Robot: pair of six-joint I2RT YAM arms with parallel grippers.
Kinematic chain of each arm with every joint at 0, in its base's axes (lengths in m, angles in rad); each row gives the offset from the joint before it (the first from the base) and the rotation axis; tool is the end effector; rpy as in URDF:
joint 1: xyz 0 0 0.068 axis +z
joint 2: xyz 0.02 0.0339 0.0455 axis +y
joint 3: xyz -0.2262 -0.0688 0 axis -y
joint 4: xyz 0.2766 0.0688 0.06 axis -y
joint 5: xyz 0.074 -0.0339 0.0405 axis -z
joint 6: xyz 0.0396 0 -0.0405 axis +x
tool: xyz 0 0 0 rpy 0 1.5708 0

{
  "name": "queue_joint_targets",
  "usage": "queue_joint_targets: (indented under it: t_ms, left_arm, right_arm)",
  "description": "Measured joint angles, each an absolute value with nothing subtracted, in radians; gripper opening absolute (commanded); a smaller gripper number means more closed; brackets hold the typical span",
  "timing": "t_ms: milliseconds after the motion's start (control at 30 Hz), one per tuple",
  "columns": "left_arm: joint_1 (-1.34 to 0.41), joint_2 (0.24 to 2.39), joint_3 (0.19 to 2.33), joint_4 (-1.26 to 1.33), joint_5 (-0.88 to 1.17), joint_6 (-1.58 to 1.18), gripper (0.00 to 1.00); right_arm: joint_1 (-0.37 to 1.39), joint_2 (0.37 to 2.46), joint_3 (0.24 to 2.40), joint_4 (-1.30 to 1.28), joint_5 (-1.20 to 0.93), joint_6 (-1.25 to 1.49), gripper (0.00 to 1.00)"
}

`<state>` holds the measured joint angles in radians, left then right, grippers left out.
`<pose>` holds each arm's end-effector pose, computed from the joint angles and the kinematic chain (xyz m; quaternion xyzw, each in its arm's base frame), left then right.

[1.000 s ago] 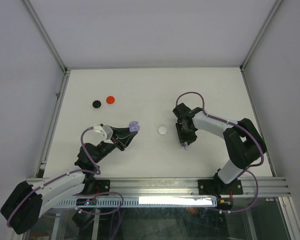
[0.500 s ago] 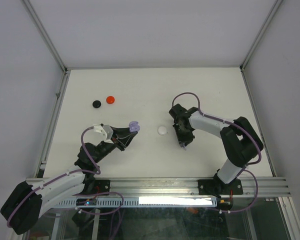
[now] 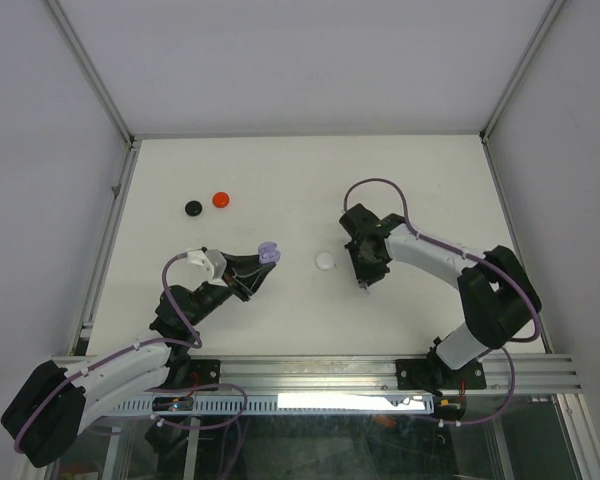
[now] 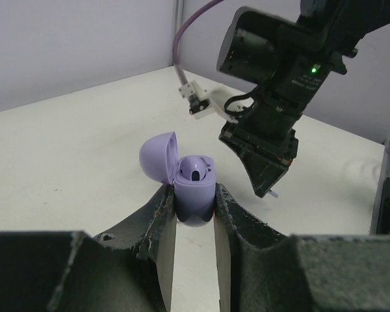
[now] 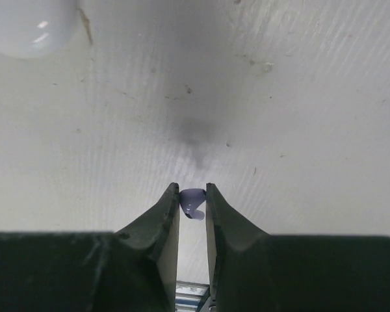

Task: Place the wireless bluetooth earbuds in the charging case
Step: Pick up the earbud from the center of the board.

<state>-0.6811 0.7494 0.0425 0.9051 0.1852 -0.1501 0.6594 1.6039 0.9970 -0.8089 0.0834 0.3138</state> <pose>0.1620 -0.1407 0.1558 0.2346 0.5901 -0.3646 0.6811 0.2442 0.1851 0.1190 -0.1681 0.9819 -0.0006 0.0878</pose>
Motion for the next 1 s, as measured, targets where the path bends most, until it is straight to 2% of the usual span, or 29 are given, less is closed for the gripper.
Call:
queue_joint_targets:
  t_ms: [467,833,1000]
  left_arm:
    - [-0.681,0.778,0.067,1.008,0.2,-0.117,0.02]
    - [-0.681,0.834,0.12,1.056,0.258,-0.087,0.04]
    - [-0.681,0.847,0.135,1.069,0.288,-0.077,0.04]
  right_arm:
    - [0.699,1.251,1.074,-0.664,0.071,0.324,0.1]
    - [0.774,1.044,1.007,-0.345,-0.025,0.377,0.09]
    - [0.802,1.024,0.984,-0.22,-0.093,0.402,0.09]
